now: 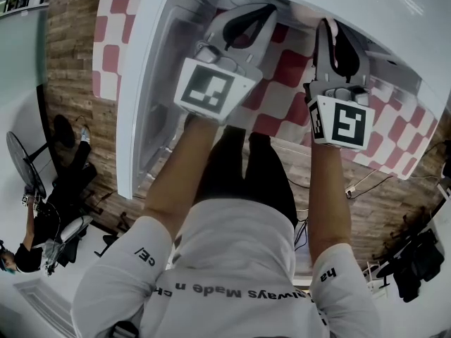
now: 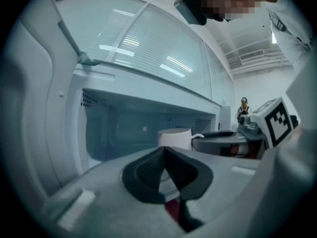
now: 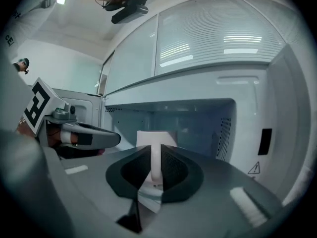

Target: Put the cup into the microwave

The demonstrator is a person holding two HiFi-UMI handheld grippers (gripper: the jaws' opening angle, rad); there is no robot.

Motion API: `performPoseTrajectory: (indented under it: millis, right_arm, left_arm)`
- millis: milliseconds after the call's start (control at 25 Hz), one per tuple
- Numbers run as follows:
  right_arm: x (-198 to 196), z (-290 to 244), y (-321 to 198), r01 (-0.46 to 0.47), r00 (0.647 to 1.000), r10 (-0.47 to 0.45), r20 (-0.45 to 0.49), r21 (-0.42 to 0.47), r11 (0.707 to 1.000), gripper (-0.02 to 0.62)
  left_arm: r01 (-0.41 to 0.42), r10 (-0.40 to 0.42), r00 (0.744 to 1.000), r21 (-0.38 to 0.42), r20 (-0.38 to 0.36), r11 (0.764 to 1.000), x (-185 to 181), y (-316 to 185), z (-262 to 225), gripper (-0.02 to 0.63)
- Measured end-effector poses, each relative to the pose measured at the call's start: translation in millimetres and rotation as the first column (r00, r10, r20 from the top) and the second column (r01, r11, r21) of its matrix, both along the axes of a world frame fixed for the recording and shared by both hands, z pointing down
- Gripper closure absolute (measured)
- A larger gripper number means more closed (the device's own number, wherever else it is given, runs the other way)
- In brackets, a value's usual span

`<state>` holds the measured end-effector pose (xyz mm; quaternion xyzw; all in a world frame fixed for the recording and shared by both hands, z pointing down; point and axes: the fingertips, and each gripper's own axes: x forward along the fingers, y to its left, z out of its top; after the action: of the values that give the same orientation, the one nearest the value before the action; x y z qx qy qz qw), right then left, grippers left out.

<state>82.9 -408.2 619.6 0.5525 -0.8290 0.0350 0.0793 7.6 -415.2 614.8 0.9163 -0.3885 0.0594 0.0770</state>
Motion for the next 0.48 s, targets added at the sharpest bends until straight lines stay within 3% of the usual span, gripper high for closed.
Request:
performPoseTrajectory:
  millis: [480]
  right_arm:
    - [4,16,-34,-0.041,0.999,0.041,-0.009,0.006,0.999,0.554]
  left_arm:
    - [0.023,-0.023,1.000,0.024,0.020,0.999,2,-32,14,0.603]
